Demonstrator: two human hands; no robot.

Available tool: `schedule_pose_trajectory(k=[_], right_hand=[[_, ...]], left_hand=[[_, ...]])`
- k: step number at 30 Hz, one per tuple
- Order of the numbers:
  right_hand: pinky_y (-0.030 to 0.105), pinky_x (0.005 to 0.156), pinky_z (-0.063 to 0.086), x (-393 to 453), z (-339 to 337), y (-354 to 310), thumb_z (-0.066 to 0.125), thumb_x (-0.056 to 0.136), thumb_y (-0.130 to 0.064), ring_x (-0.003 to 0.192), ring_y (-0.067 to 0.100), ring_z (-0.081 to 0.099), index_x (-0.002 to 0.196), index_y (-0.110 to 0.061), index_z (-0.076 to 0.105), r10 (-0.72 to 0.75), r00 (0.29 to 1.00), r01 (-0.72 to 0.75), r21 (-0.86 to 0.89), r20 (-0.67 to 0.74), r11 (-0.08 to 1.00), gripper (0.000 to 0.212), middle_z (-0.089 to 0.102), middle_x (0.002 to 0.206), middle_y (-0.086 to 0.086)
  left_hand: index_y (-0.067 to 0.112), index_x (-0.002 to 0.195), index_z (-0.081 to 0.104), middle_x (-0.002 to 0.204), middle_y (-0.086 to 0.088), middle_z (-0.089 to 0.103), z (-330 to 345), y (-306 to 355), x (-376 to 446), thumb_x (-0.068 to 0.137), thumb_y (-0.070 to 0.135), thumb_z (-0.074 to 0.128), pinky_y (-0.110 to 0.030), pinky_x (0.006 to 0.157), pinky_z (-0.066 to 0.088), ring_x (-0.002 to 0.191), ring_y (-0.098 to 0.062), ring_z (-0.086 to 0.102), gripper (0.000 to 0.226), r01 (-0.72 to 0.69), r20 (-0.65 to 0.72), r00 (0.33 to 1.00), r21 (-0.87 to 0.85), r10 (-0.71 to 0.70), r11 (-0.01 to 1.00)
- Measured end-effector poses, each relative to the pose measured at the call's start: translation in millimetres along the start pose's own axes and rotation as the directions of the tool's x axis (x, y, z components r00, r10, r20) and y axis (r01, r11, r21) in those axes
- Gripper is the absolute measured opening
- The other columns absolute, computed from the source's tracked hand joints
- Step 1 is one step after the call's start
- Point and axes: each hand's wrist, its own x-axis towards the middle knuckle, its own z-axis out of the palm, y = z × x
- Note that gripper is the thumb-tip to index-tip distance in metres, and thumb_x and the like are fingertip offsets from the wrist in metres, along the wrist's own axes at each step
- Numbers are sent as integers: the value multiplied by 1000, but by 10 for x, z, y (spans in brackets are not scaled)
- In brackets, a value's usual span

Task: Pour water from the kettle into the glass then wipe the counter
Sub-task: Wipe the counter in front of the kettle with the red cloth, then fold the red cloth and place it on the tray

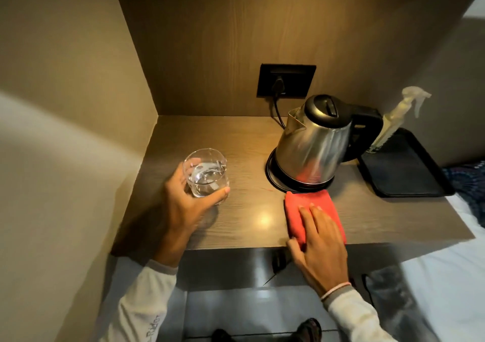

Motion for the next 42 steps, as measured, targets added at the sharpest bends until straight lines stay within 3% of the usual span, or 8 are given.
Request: schedule_pose_trajectory(k=[9, 12, 21, 28, 32, 35, 38, 42], right_hand=[[36, 115, 40, -172, 80, -881, 55, 75, -30, 124, 22, 58, 122, -20, 64, -372, 914, 291, 381, 159, 878, 50, 66, 132, 5], [23, 90, 50, -50, -124, -755, 51, 75, -24, 94, 9, 66, 100, -25, 69, -328, 919, 97, 684, 217, 723, 31, 75, 99, -11], [41, 61, 62, 194, -664, 218, 55, 65, -18, 70, 25, 73, 70, -13, 75, 172, 765, -536, 762, 620, -363, 21, 74, 76, 10], [58, 93, 55, 432, -917, 539, 66, 74, -20, 86, 27, 73, 117, -5, 69, 26, 746, -595, 684, 665, -423, 45, 75, 103, 16], [58, 99, 52, 648, -1072, 450, 61, 84, 2, 81, 17, 72, 120, -2, 64, 30, 685, -728, 686, 728, -20, 36, 69, 116, 25], [42, 79, 64, 648, -1191, 637, 64, 70, 4, 94, 27, 68, 121, -1, 63, 23, 753, -641, 741, 658, -202, 51, 69, 113, 22], [35, 76, 61, 687, -1404, 993, 65, 71, 2, 98, 27, 64, 122, -2, 63, 65, 810, -573, 809, 583, -128, 52, 67, 114, 20], [42, 84, 61, 848, -1554, 1564, 72, 79, -3, 94, 29, 69, 116, -6, 67, 163, 853, -498, 866, 496, -28, 38, 72, 114, 22]], left_hand=[[42, 115, 62, 109, 16, 75, 241, -182, 111, 40, 53, 97, -32, 91, 60, 102, -4, 72, 84, 66, 51, 996, 43, -68, 997], [35, 117, 62, 110, 9, 75, 271, -202, 169, 41, 47, 98, -33, 92, 60, 103, -8, 72, 85, 83, 45, 995, 63, -86, 995], [11, 128, 59, 122, -7, 70, 570, -124, -65, 56, 9, 97, -42, 102, 56, 114, -21, 66, 81, 189, 84, 977, 64, -194, 980], [8, 136, 53, 129, -11, 66, 676, -24, -200, 62, 8, 94, -40, 103, 56, 123, -28, 62, 84, 216, 78, 972, 86, -222, 973], [14, 151, 34, 148, -13, 47, 651, 278, -340, 58, 26, 97, -37, 107, 49, 137, -30, 46, 113, 115, 36, 991, 257, -128, 959], [24, 148, 39, 145, -4, 50, 725, 633, -517, 64, 63, 82, -40, 99, 53, 129, -20, 53, 101, -53, -62, 995, 316, 76, 947], [38, 138, 47, 125, 16, 61, 1326, 1070, -639, 74, 73, 65, -19, 87, 51, 112, 4, 61, 74, -18, 220, 976, 106, -5, 994], [30, 126, 57, 117, 4, 73, 2341, 1285, -651, 74, 42, 82, -30, 87, 62, 106, -12, 72, 59, 222, 475, 868, -114, -143, 968]])
